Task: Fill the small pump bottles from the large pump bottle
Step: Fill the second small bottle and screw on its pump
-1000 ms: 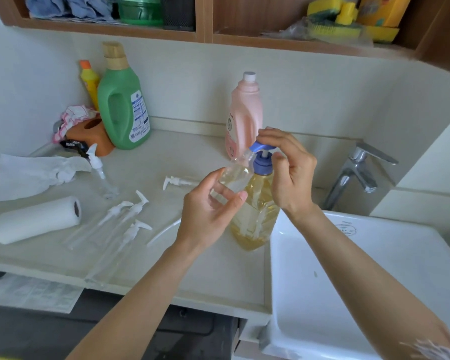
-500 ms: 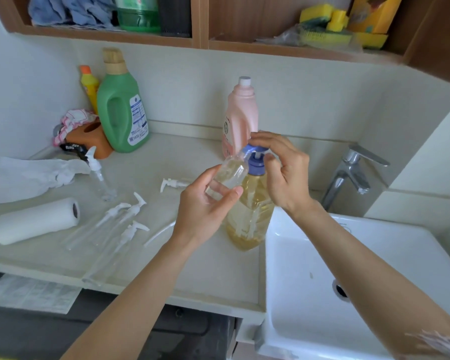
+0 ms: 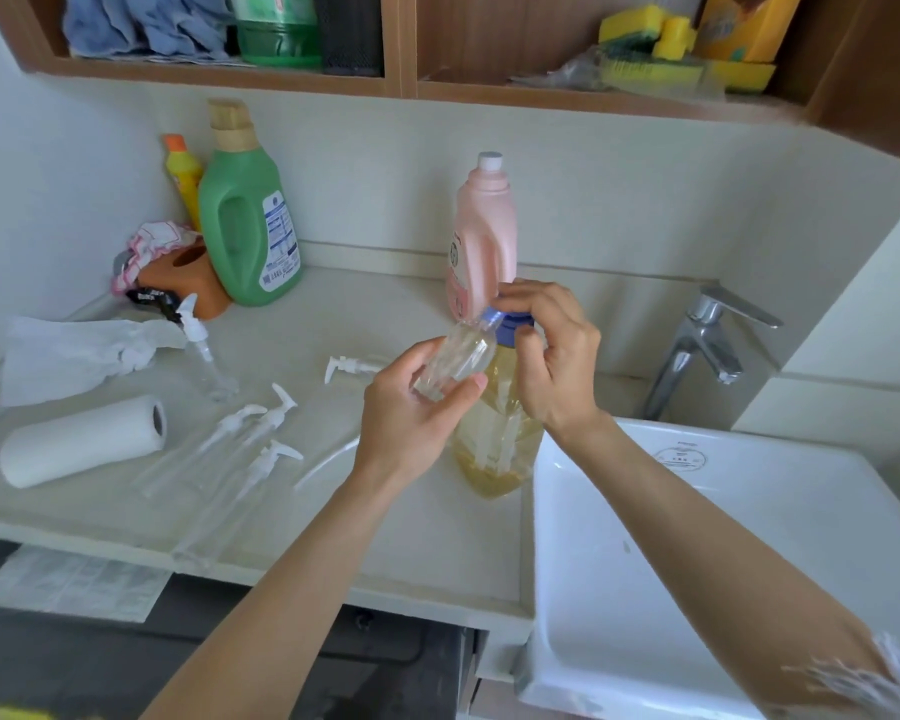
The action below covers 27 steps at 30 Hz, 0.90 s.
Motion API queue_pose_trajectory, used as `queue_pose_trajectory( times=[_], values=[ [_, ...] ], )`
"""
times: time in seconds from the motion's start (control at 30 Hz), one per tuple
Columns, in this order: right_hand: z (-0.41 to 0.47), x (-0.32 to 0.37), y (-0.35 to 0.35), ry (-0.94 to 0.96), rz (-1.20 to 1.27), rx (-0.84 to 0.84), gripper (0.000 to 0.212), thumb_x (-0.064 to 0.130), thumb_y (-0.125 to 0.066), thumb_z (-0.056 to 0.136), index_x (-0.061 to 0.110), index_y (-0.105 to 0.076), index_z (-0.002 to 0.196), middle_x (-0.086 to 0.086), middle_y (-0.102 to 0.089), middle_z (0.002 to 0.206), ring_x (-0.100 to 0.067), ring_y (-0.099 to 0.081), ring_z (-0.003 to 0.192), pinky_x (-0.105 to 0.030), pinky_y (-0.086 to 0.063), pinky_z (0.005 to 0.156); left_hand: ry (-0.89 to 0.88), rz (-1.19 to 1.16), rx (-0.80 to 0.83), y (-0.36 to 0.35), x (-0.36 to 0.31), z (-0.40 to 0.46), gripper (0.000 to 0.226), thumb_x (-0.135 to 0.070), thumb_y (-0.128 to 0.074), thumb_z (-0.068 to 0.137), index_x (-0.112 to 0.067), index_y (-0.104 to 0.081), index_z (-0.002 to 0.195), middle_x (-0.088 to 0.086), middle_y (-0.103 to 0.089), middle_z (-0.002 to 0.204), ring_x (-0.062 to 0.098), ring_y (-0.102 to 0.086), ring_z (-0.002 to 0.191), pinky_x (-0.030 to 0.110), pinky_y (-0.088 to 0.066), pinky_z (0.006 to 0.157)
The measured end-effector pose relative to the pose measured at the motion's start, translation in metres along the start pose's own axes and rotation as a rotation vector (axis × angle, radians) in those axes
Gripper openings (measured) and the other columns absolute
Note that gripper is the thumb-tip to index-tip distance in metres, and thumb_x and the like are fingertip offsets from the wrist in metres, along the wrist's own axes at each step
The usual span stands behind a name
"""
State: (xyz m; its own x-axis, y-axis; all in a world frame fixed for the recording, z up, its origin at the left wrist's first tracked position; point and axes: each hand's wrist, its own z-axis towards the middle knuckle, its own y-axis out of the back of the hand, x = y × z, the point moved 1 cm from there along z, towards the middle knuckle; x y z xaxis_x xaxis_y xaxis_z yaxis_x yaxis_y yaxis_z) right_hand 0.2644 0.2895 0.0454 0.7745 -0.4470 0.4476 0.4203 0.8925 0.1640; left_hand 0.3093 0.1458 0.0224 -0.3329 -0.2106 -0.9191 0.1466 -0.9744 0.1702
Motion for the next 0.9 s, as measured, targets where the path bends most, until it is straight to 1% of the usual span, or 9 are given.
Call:
queue_pose_trajectory(
  times=[0.07,0.2,0.3,0.43,0.5,0.57,0.63,0.73,0.9],
  values=[
    [-0.002,0.000,0.001,0.006,-0.026,0.019,0.035,0.008,-0.038,0.075,0.002,-0.071,0.086,0.006,-0.064,0.096,-0.015,-0.060,0.096,-0.035,-0.050,0.083,0.013,-0.002,-0.007,0.000,0.002,0.000,0.030,-0.029,-0.075,0.079,-0.023,-0.067,0.107,-0.015,-0.059,0.064,0.005,-0.054,0.049,0.021,-0.039,0.052],
    [0.001,0.009,0.006,0.015,-0.093,0.081,0.036,0.013,-0.037,0.077,0.004,-0.070,0.088,-0.003,-0.069,0.097,-0.021,-0.061,0.092,-0.035,-0.048,0.082,0.017,-0.015,0.010,0.002,-0.003,-0.001,0.028,-0.034,-0.073,0.077,-0.030,-0.067,0.104,-0.014,-0.056,0.061,0.009,-0.054,0.050,0.023,-0.039,0.052],
    [0.014,0.014,0.014,0.009,-0.087,0.140,0.038,0.017,-0.035,0.083,0.005,-0.071,0.089,-0.005,-0.068,0.096,-0.023,-0.061,0.090,-0.033,-0.047,0.080,0.004,-0.029,0.033,0.004,-0.012,0.001,0.026,-0.038,-0.071,0.076,-0.038,-0.065,0.101,-0.011,-0.056,0.062,0.009,-0.053,0.048,0.022,-0.039,0.049],
    [0.031,0.014,0.018,-0.012,-0.054,0.182,0.041,0.019,-0.035,0.089,0.004,-0.073,0.091,0.000,-0.066,0.096,-0.022,-0.063,0.095,-0.035,-0.049,0.085,-0.007,-0.043,0.038,0.006,-0.023,0.005,0.020,-0.025,-0.072,0.084,-0.036,-0.065,0.099,-0.005,-0.057,0.066,0.011,-0.052,0.042,0.020,-0.040,0.044],
    [0.029,0.010,0.017,-0.012,-0.050,0.170,0.041,0.019,-0.035,0.091,0.003,-0.073,0.093,-0.003,-0.069,0.099,-0.022,-0.063,0.100,-0.038,-0.049,0.088,-0.003,-0.057,0.033,0.006,-0.024,0.006,0.023,-0.022,-0.072,0.084,-0.038,-0.064,0.098,-0.005,-0.056,0.065,0.010,-0.051,0.042,0.020,-0.040,0.043],
    [0.022,0.008,0.015,-0.039,-0.028,0.127,0.040,0.017,-0.036,0.091,0.003,-0.073,0.095,-0.006,-0.070,0.104,-0.022,-0.063,0.104,-0.038,-0.049,0.091,-0.005,-0.054,0.031,0.006,-0.022,0.006,0.025,-0.024,-0.073,0.083,-0.042,-0.062,0.097,-0.010,-0.056,0.063,0.010,-0.052,0.043,0.020,-0.040,0.045],
    [0.015,0.008,0.011,-0.065,0.010,0.057,0.040,0.013,-0.036,0.089,0.002,-0.073,0.095,-0.002,-0.069,0.105,-0.020,-0.063,0.105,-0.035,-0.049,0.093,-0.013,-0.040,0.028,0.006,-0.019,0.007,0.026,-0.028,-0.074,0.082,-0.044,-0.062,0.099,-0.013,-0.056,0.061,0.009,-0.053,0.044,0.021,-0.041,0.047],
    [0.007,0.005,0.003,-0.040,0.024,-0.022,0.040,0.008,-0.035,0.084,0.001,-0.073,0.093,0.002,-0.066,0.103,-0.018,-0.062,0.103,-0.034,-0.049,0.091,-0.013,-0.022,0.025,0.008,-0.014,0.008,0.025,-0.028,-0.075,0.081,-0.041,-0.064,0.100,-0.014,-0.057,0.061,0.005,-0.054,0.046,0.020,-0.040,0.049],
    [-0.007,-0.004,0.000,-0.025,0.001,-0.022,0.042,0.005,-0.034,0.077,0.000,-0.072,0.094,0.002,-0.064,0.103,-0.011,-0.059,0.103,-0.030,-0.048,0.092,0.034,-0.024,0.043,0.008,-0.005,0.009,0.020,-0.031,-0.076,0.077,-0.034,-0.067,0.094,-0.014,-0.062,0.063,0.002,-0.053,0.048,0.022,-0.040,0.054]
  ],
)
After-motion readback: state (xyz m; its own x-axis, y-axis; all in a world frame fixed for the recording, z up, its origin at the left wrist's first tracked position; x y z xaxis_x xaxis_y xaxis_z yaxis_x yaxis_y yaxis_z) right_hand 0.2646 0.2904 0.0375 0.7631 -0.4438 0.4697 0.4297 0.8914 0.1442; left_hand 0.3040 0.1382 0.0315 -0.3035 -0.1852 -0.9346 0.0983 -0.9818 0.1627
